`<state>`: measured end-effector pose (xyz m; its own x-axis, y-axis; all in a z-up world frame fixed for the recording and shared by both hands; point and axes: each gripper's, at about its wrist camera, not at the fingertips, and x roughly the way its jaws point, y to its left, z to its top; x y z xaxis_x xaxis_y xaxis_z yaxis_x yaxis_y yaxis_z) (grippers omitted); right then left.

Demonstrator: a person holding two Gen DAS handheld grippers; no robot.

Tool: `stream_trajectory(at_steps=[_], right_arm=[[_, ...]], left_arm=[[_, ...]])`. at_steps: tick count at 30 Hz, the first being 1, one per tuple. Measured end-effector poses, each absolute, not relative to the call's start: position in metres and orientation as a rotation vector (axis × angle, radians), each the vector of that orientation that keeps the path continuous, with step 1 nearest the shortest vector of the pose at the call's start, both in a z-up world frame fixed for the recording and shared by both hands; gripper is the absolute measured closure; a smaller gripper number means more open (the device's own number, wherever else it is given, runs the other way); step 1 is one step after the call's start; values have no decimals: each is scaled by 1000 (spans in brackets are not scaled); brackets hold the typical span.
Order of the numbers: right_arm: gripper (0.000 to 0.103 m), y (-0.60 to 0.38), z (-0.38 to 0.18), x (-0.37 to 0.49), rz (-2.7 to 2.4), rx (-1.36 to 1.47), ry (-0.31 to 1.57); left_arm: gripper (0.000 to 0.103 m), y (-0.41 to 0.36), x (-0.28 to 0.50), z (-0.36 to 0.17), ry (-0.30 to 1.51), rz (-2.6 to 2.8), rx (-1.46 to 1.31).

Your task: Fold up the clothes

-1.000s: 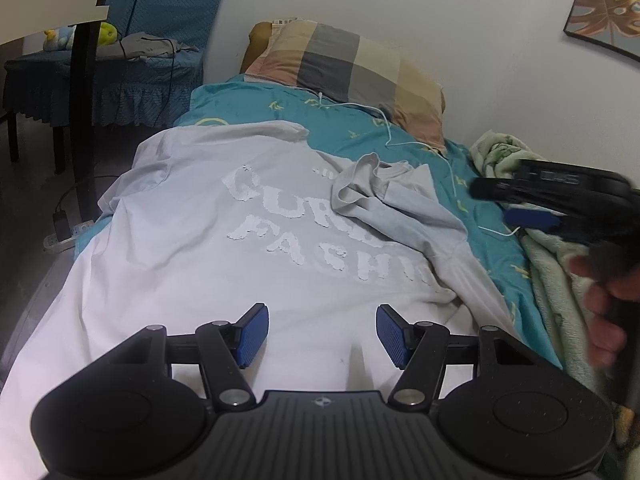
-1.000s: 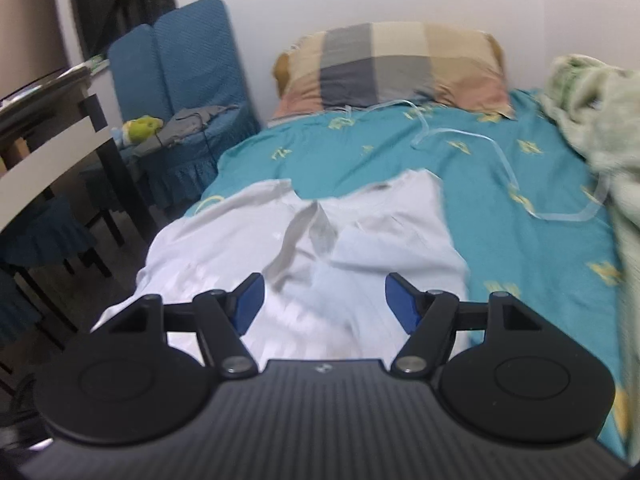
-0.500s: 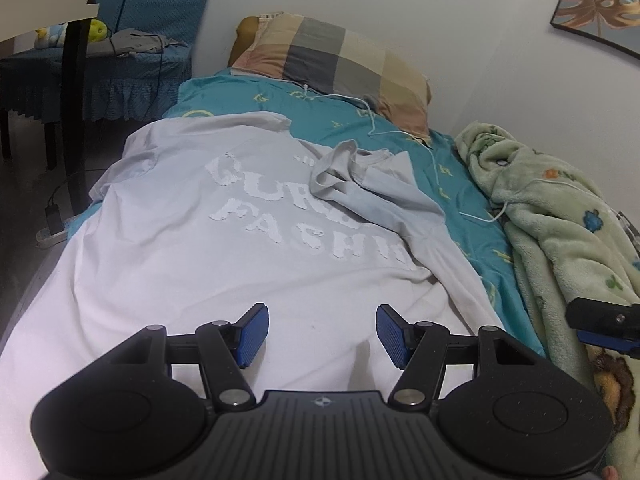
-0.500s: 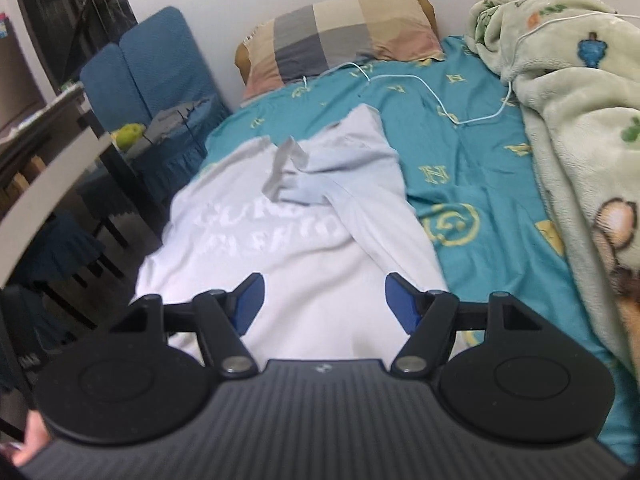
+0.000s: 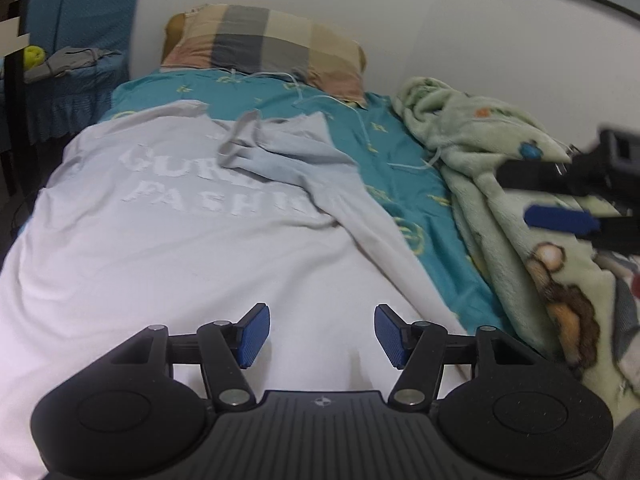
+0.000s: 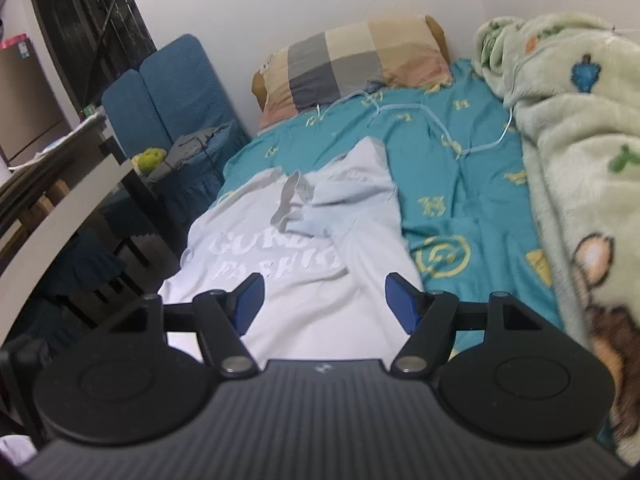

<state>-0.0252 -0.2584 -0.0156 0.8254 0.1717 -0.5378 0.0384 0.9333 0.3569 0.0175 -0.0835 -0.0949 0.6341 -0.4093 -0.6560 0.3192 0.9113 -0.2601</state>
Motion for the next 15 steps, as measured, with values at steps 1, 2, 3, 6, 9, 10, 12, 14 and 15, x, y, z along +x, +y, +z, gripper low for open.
stream_trajectory(at_steps=[1, 2, 3, 6, 9, 10, 12, 14, 15], right_arm=[[34, -262, -13, -27, 72, 361, 584], [34, -267, -10, -29, 70, 358, 571], [34, -271, -7, -31, 68, 356, 559], [34, -294, -1, -37, 65, 383, 544], [34, -323, 1, -41, 54, 444, 538], [33, -332, -1, -43, 36, 469, 535], [32, -348, -5, -45, -5, 512, 535], [19, -363, -9, -47, -29, 547, 530], [18, -369, -11, -47, -37, 562, 529]], left_arm=[[43, -91, 12, -95, 787, -432, -134], [43, -100, 6, -95, 793, -448, -139], [43, -109, 1, -96, 797, -465, -138], [44, -140, -13, -98, 823, -507, -112], [46, -161, -24, -105, 863, -529, -110], [46, -168, -28, -107, 865, -535, -96], [46, -179, -35, -110, 868, -542, -64], [46, -187, -38, -114, 873, -551, -42], [46, -190, -38, -116, 876, -563, -43]])
